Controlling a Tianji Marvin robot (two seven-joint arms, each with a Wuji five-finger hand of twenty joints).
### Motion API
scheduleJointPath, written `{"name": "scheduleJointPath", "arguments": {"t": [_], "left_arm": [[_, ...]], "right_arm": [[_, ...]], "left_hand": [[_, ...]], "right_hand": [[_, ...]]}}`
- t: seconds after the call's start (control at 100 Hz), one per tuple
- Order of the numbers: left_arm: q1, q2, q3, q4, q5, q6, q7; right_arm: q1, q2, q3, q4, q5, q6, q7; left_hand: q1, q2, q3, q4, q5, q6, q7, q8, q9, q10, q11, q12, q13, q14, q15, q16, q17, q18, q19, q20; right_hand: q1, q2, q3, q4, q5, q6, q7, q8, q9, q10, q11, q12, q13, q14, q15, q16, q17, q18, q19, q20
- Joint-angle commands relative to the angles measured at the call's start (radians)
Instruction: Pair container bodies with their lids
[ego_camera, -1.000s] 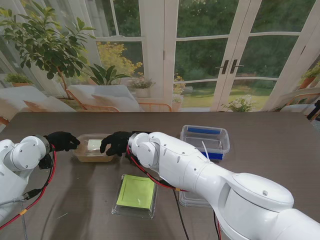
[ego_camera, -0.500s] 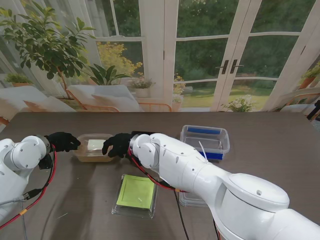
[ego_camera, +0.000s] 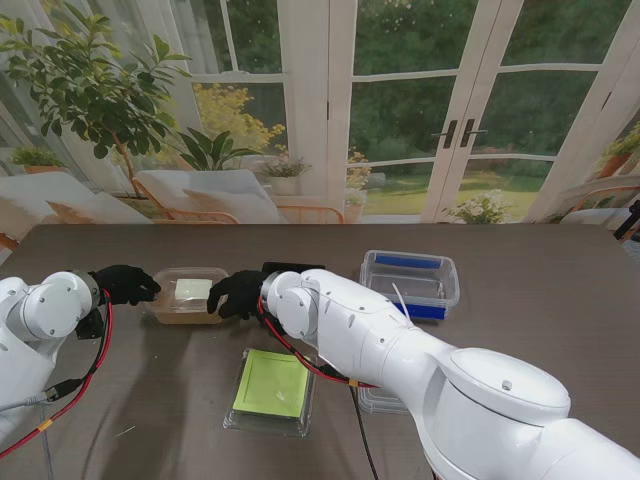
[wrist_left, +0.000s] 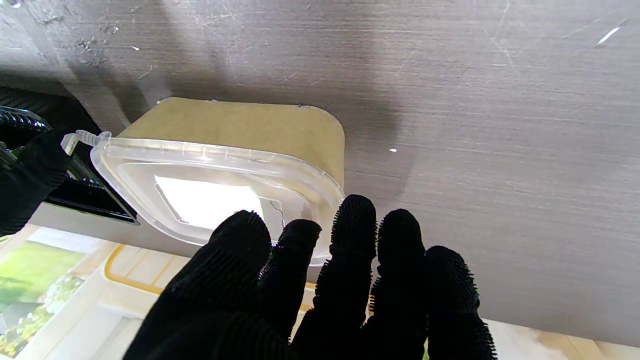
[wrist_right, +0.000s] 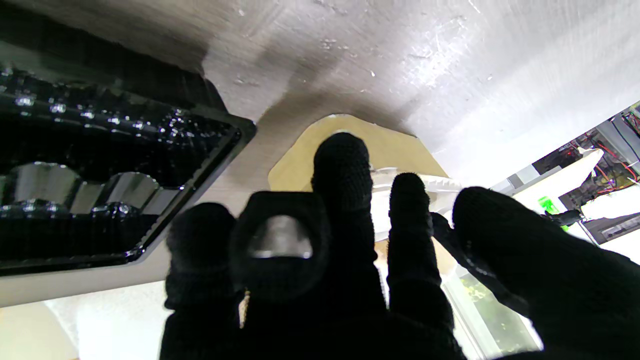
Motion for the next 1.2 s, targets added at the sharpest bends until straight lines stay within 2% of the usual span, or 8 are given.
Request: {"name": "scheduleJointPath", "arguments": {"t": [0.0,0.53,0.73,0.94,1.08,1.13,1.19], "left_arm": [[0.009,0.002,-0.005,-0.008,0.004,0.003,-0.023],[0.028,0.003,-0.018,-0.015,0.006,0.003,-0.034],[0.018,0.005,-0.014,-0.017,0.008,-0.009,-0.040],[0.010,0.006,0.000,-0.017,0.006,-0.013,-0.048],[0.005,0.007,0.008,-0.016,0.007,-0.016,-0.057],[0.002,0.008,0.009,-0.014,0.007,-0.018,-0.059],[-0.001,0.008,0.010,-0.012,0.009,-0.020,-0.061]], "right_arm": [[-0.008,-0.009,-0.003,0.010,-0.001,-0.008,0.015],[-0.013,-0.021,-0.006,0.027,0.002,-0.020,0.020],[-0.021,0.002,0.017,-0.029,0.030,0.000,0.005],[-0.028,0.013,0.037,-0.073,0.053,0.041,-0.017],[-0.024,0.000,0.033,-0.049,0.043,0.052,-0.023],[-0.021,-0.007,0.029,-0.037,0.039,0.060,-0.017],[-0.019,-0.015,0.025,-0.024,0.036,0.067,-0.012]], "left_hand": [[-0.013,0.051,-0.032,0.022,-0.009,-0.013,-0.010,0.001,-0.003,0.015,0.000,-0.002,0.006,0.031,0.023,0.005,-0.012,-0.035,0.021,0.013],[-0.015,0.048,-0.033,0.023,-0.010,-0.011,-0.010,0.001,-0.003,0.016,0.000,-0.003,0.007,0.032,0.023,0.004,-0.013,-0.034,0.021,0.011],[-0.020,0.045,-0.031,0.024,-0.014,-0.013,-0.011,0.000,-0.004,0.015,-0.001,-0.004,0.006,0.030,0.021,0.003,-0.011,-0.035,0.021,0.010],[-0.024,0.044,-0.026,0.024,-0.012,-0.014,-0.010,0.001,-0.004,0.013,0.000,-0.004,0.007,0.030,0.021,0.003,-0.010,-0.036,0.022,0.009],[-0.027,0.044,-0.024,0.024,-0.012,-0.016,-0.010,0.001,-0.005,0.012,0.000,-0.004,0.007,0.028,0.021,0.003,-0.009,-0.036,0.022,0.008],[-0.026,0.044,-0.022,0.024,-0.015,-0.016,-0.012,0.000,-0.004,0.012,0.001,-0.004,0.008,0.027,0.021,0.003,-0.009,-0.037,0.021,0.008],[-0.028,0.044,-0.022,0.024,-0.016,-0.015,-0.012,0.000,-0.005,0.012,0.000,-0.004,0.007,0.027,0.021,0.003,-0.010,-0.037,0.021,0.007]], "right_hand": [[-0.041,0.028,-0.010,0.023,0.012,-0.009,-0.003,0.007,0.025,-0.011,-0.008,0.009,0.035,-0.002,0.004,-0.006,0.447,0.019,0.041,-0.014],[-0.044,0.030,-0.015,0.022,0.012,-0.010,-0.004,0.007,0.027,-0.011,-0.011,0.004,0.035,-0.001,0.000,-0.008,0.444,0.020,0.037,-0.010],[-0.045,0.020,-0.016,0.021,0.017,-0.016,-0.009,0.005,0.035,-0.009,-0.013,0.002,0.035,-0.002,0.012,-0.002,0.446,0.033,0.037,-0.007],[-0.048,0.007,-0.017,0.019,0.062,-0.021,-0.019,-0.002,0.058,0.000,-0.025,-0.004,0.034,0.007,0.019,0.002,0.457,0.049,0.039,-0.006],[-0.058,0.017,-0.029,0.019,-0.021,0.004,-0.066,-0.020,0.040,-0.002,-0.031,-0.002,0.034,0.004,0.015,0.001,0.460,0.046,0.039,-0.007],[-0.065,0.027,-0.039,0.020,-0.064,0.034,-0.070,-0.020,0.031,-0.006,-0.029,0.000,0.035,0.000,0.011,-0.001,0.456,0.043,0.038,-0.008],[-0.071,0.037,-0.042,0.027,-0.097,0.063,-0.027,-0.001,0.029,-0.006,-0.024,0.000,0.034,0.005,0.012,-0.001,0.455,0.040,0.039,-0.008]]}}
